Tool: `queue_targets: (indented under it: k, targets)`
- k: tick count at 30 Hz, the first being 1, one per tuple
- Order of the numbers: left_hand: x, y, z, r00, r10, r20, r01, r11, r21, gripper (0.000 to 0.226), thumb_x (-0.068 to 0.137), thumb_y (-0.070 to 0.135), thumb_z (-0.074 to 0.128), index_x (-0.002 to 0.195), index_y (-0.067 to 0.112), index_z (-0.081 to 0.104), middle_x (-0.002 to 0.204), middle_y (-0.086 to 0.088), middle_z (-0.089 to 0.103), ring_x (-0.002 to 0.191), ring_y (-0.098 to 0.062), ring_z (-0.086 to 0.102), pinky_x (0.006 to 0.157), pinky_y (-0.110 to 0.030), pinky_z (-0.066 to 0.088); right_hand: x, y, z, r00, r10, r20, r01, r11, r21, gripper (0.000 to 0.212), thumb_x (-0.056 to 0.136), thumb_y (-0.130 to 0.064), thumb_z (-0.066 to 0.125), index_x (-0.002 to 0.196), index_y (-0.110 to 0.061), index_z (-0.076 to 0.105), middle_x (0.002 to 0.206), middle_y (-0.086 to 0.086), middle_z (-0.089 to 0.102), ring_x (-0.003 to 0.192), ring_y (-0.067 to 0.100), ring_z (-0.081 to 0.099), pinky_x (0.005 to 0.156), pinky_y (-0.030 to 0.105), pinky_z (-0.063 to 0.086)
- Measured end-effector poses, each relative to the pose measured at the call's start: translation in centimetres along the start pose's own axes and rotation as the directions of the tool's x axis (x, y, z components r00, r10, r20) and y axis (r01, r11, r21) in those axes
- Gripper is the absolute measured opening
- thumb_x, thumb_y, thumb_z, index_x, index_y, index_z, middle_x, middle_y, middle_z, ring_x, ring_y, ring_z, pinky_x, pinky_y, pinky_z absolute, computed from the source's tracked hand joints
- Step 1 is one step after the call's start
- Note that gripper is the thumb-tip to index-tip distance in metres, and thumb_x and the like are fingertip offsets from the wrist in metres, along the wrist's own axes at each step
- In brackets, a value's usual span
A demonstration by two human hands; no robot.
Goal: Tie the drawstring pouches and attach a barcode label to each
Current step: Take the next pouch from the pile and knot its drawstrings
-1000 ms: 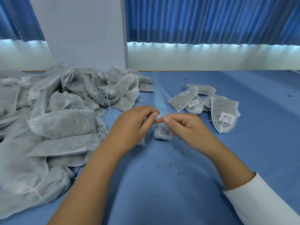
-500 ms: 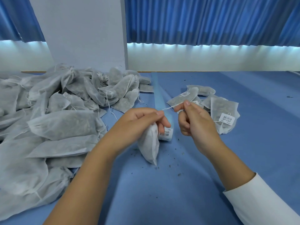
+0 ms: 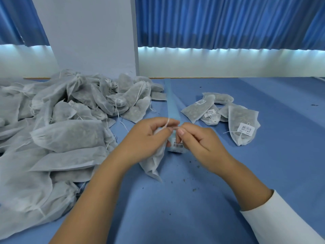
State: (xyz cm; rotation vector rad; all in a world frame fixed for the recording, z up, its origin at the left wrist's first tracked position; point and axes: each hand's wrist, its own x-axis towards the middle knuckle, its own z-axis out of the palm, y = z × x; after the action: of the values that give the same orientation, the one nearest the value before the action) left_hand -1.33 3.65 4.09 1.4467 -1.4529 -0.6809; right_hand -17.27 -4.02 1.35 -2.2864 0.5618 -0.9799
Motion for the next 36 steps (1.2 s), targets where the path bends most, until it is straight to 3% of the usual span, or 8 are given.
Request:
queue_targets:
  k: [4, 9, 13, 15, 19, 22, 29, 36]
  targets:
    - [-0.4, 0.6, 0.1, 0.976, -0.086, 0.199, 0.083, 0.996, 0.021, 0.024, 0.099, 0.017, 0.056, 0.081, 0.016, 0.072, 0.071, 0.01, 0.069, 0.064, -0.003, 0.061, 0.065, -0.009, 0.045, 0.3, -0.2, -0.7, 0.987, 0.05, -0.154, -0.019, 0.98, 0.199, 0.029, 0.096, -0.031, 0.046, 0.071, -0.022, 0.056, 0.053, -0.013, 0.046, 0.052, 0.005, 0.04, 0.055, 0.018, 0.035]
    - [-0.8, 1.5, 0.1, 0.943, -0.142, 0.3, 0.177, 0.98, -0.094, 0.036, 0.101, 0.022, 0.052, 0.068, 0.015, 0.064, 0.057, 0.003, 0.059, 0.056, -0.011, 0.056, 0.058, -0.013, 0.046, 0.5, -0.3, -0.5, 0.973, 0.161, -0.166, -0.114, 0.959, 0.259, 0.033, 0.098, -0.024, 0.056, 0.067, -0.015, 0.059, 0.052, -0.001, 0.044, 0.05, 0.01, 0.039, 0.052, 0.018, 0.035]
    - [-0.6, 1.4, 0.5, 0.956, -0.144, 0.255, 0.197, 0.96, -0.197, 0.039, 0.1, 0.02, 0.049, 0.064, 0.013, 0.059, 0.054, 0.0, 0.055, 0.053, -0.014, 0.051, 0.06, -0.019, 0.047, 0.8, -0.3, -0.2, 0.96, 0.28, -0.03, -0.263, 0.93, 0.257, 0.033, 0.099, -0.028, 0.054, 0.068, -0.017, 0.06, 0.055, 0.003, 0.049, 0.049, 0.008, 0.041, 0.052, 0.018, 0.036]
    - [-0.3, 1.2, 0.6, 0.967, -0.142, 0.209, 0.194, 0.948, -0.252, 0.04, 0.1, 0.017, 0.047, 0.061, 0.013, 0.057, 0.055, 0.002, 0.056, 0.053, -0.014, 0.05, 0.059, -0.018, 0.047, 0.9, -0.2, -0.1, 0.935, 0.351, 0.057, -0.349, 0.875, 0.337, 0.024, 0.101, -0.03, 0.05, 0.084, -0.018, 0.064, 0.057, 0.001, 0.054, 0.047, 0.009, 0.042, 0.048, 0.017, 0.035]
    - [0.2, 0.7, 0.5, 0.974, -0.196, 0.114, 0.225, 0.894, -0.388, 0.041, 0.099, 0.017, 0.046, 0.06, 0.015, 0.057, 0.06, -0.002, 0.054, 0.054, -0.016, 0.052, 0.056, -0.02, 0.046, 1.1, -0.3, -0.3, 0.884, 0.465, -0.052, -0.374, 0.769, 0.518, 0.012, 0.097, -0.024, 0.057, 0.109, -0.02, 0.058, 0.063, -0.005, 0.061, 0.045, 0.008, 0.045, 0.043, 0.014, 0.035]
    - [0.4, 0.4, 0.5, 0.97, -0.229, 0.086, 0.243, 0.858, -0.452, 0.041, 0.099, 0.017, 0.047, 0.059, 0.015, 0.057, 0.061, -0.003, 0.054, 0.054, -0.016, 0.052, 0.056, -0.022, 0.046, 1.1, -0.5, -0.7, 0.895, 0.427, -0.128, -0.289, 0.775, 0.562, 0.014, 0.092, -0.009, 0.064, 0.098, -0.015, 0.053, 0.065, -0.006, 0.065, 0.045, 0.008, 0.048, 0.042, 0.015, 0.036]
    - [0.3, 0.4, 0.6, 0.981, -0.175, 0.085, 0.194, 0.921, -0.338, 0.036, 0.1, 0.019, 0.046, 0.066, 0.015, 0.056, 0.063, 0.001, 0.058, 0.061, -0.015, 0.054, 0.065, -0.026, 0.043, 0.7, -0.6, -0.4, 0.955, 0.298, -0.014, -0.235, 0.782, 0.577, 0.021, 0.088, -0.001, 0.067, 0.094, -0.013, 0.051, 0.093, 0.004, 0.074, 0.069, 0.013, 0.064, 0.048, 0.02, 0.043]
    - [0.4, 0.2, 0.4, 0.978, -0.179, 0.104, 0.204, 0.924, -0.324, 0.038, 0.099, 0.02, 0.05, 0.063, 0.016, 0.06, 0.065, -0.002, 0.06, 0.064, -0.015, 0.057, 0.067, -0.023, 0.045, 0.8, -0.5, -0.6, 0.955, 0.294, 0.043, -0.256, 0.742, 0.619, 0.024, 0.084, 0.002, 0.069, 0.092, -0.014, 0.052, 0.083, 0.001, 0.072, 0.071, 0.013, 0.064, 0.052, 0.02, 0.046]
